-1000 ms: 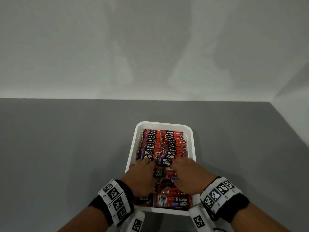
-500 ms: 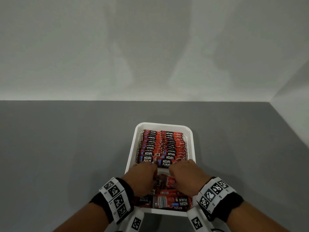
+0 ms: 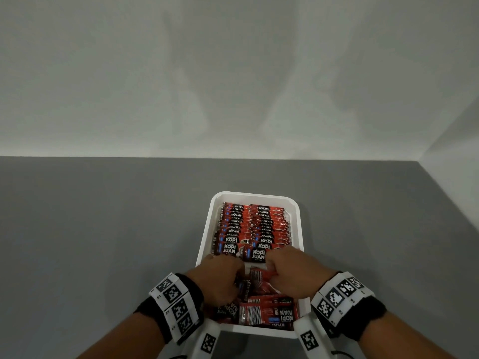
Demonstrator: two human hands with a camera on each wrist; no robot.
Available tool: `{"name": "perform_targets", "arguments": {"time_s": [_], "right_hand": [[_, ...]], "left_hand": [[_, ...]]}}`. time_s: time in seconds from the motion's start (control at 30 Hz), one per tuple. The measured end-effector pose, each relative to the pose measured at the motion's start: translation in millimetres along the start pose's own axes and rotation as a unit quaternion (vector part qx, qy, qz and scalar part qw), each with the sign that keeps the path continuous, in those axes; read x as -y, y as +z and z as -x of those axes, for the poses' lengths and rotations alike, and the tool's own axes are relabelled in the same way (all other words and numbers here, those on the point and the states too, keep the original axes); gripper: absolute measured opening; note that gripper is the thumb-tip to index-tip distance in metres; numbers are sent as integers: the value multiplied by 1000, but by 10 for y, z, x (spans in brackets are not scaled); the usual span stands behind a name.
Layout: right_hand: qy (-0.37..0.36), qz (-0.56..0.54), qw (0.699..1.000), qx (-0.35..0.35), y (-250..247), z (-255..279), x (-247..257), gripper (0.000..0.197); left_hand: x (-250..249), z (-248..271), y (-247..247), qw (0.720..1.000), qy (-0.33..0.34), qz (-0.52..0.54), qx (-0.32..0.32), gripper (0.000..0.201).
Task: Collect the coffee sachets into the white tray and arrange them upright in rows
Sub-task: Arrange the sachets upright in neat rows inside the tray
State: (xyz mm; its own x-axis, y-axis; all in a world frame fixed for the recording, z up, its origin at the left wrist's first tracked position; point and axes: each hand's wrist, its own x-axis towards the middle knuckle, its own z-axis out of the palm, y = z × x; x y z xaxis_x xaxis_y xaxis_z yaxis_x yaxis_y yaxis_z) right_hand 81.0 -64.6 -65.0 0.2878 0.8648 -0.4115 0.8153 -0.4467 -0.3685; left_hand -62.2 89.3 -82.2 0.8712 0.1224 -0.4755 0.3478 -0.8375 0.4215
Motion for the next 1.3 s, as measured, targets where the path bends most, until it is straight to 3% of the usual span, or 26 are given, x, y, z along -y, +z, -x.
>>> {"name": "perform_targets", "arguments": {"time_s": [0.1,0.27,0.33,0.47,0.53,0.6,0.73,0.8,1.03,1.13,1.3], "right_hand": [[14,-89,995,-50,-33,10,-79,11],[21,-191,979,-70,-115,89,-108,8],[19,-210,975,-72,-114,107,-95,5],[-5,-187,981,-48,-93,95,-7,11],[-19,-144,989,-29,-27,36,13,10],[-27,-93,995,-14,22,-20,49,6],[-28,3,999,38,107,-46,125,24],[-27,41,997,53,177,-66,127,24],[-48,4,996,70,186,-92,137,18],[-53,-4,995,82,162,-86,127,6],[-56,-33,993,103,84,-65,101,11]], "left_hand": [[39,13,-33,999,17,43,0,19],[97,42,-190,964,42,206,-160,5],[104,46,-232,955,32,222,-194,3],[91,-32,-182,981,12,145,-130,20],[83,-103,-106,990,11,87,-107,17],[96,-163,-42,995,12,31,-95,24],[128,-186,9,996,15,-25,-85,32],[139,-179,26,996,2,-49,-72,33],[98,-158,10,996,-11,-72,-53,27],[77,-150,-15,996,-1,-70,-49,27],[-22,-139,-53,995,-7,-91,-44,29]]}}
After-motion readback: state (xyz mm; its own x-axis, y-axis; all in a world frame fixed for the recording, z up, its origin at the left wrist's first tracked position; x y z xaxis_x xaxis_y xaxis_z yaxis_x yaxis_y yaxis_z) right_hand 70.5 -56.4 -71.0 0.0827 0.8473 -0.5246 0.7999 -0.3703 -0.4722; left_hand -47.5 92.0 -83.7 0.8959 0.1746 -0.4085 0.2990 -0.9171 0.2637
